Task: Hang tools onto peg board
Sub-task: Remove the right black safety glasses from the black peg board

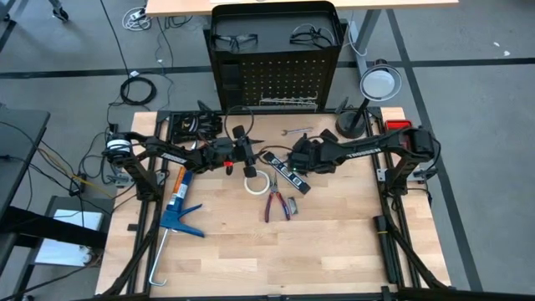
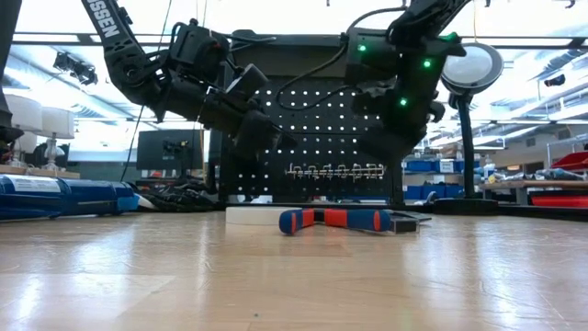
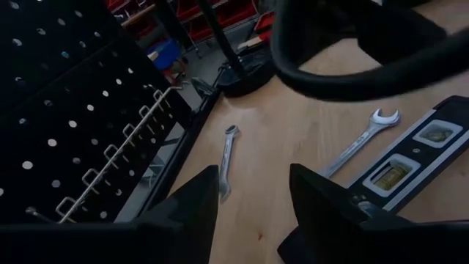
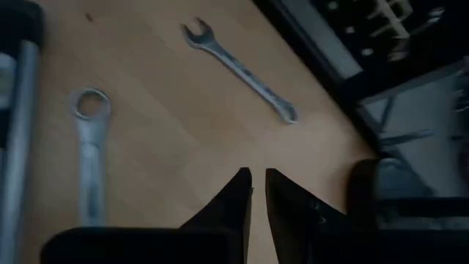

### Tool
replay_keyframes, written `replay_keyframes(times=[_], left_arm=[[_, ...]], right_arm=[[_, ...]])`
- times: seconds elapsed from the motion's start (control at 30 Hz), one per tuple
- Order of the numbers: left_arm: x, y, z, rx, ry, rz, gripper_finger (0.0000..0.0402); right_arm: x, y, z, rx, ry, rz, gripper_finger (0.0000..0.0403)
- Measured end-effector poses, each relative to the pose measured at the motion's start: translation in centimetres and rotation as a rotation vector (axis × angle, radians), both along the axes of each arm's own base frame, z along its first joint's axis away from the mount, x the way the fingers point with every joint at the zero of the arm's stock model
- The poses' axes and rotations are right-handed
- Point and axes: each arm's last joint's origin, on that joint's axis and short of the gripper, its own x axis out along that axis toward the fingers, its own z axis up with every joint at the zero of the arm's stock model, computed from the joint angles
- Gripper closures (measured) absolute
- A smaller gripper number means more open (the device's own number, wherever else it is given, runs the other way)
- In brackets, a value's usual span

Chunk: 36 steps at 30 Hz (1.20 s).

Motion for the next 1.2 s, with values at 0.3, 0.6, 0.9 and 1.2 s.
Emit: replay_keyframes(times=[0.3,0.6,0.9,1.2], left_arm=[[0.0,0.0,-0.2,-0.118,-0.036,0.035,0.0229],[-0.1,0.1,0.0,-0.154,-0.076,0.088,0.0229],[0.0,-0.1,-0.4,-0.265,-0.076,0.031,0.0229],[0.2,-0.2,-0.3,-0.315,-0.075,-0.016,0.0229]], right_arm=[[0.0,-0.6,0.9,-0.117,0.046,0.107,0.0351],[-1.3,-3.4,8.4,-0.168,-0.209,0.311,0.0351],[-6.8,-4.2,20.0,-0.479,-0.633,0.477,0.0347],[-8.6,-7.1,28.2,-0.621,-0.66,0.54,0.0315]])
